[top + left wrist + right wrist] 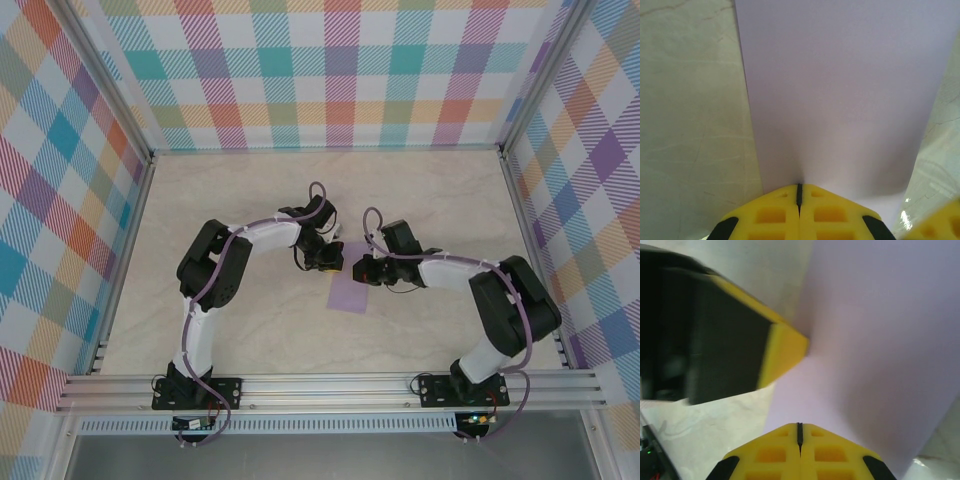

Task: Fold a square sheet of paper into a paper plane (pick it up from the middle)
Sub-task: Fold the square sheet of paper in half at the center of the table.

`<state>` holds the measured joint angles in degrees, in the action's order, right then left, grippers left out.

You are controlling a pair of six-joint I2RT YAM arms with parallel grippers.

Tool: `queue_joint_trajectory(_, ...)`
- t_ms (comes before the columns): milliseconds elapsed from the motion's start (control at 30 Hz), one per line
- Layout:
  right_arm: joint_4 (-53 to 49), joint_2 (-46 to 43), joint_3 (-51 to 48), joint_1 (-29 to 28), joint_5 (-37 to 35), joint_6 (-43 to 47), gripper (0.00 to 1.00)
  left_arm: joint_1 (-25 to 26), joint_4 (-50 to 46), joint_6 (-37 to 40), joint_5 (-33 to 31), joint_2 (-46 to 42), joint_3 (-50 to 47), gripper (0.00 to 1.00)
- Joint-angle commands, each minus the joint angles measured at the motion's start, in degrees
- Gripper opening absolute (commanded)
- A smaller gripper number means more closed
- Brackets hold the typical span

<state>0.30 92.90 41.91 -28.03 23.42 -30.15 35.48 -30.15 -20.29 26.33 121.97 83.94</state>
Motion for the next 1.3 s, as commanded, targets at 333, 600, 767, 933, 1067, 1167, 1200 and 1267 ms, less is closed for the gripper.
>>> queue_joint_trajectory(333,0.76,1.65,-5.80,4.71,-0.83,2.29,0.00,-0.68,-5.78,0.18,-12.44,7.05,-3.79,0.00)
queue_joint_trajectory(600,0.10,-1.56,-4.03,5.00,4.14,1.59,0.00,-0.66,-5.70,0.19,-11.87,6.79,-3.34,0.00)
queue_joint_trajectory(767,-0.02,-3.05,-1.58,4.54,7.70,0.63,0.00,-0.55,-5.64,0.01,-11.56,6.94,-3.04,0.00)
queue_joint_trajectory(933,-0.21,0.91,-1.67,2.42,8.30,0.72,0.00,-0.48,-5.44,-0.32,-11.71,7.12,-3.15,0.00)
queue_joint_trajectory(1067,-0.35,3.47,-1.68,1.42,8.18,0.71,0.00,-0.42,-5.70,-0.50,-12.13,7.23,-3.36,0.00)
queue_joint_trajectory(1167,-1.73,3.56,-2.12,1.37,7.62,1.53,0.00,-0.42,-6.14,-0.87,-12.80,7.48,-3.60,0.00)
queue_joint_trajectory(1200,-2.32,3.52,-2.48,1.40,7.50,1.83,0.00,-0.42,-6.32,-1.12,-13.07,7.63,-3.59,0.00)
queue_joint_trajectory(1267,-3.52,3.00,-3.75,1.40,7.13,2.37,0.00,-0.43,-6.50,-1.62,-13.77,7.78,-3.69,0.00)
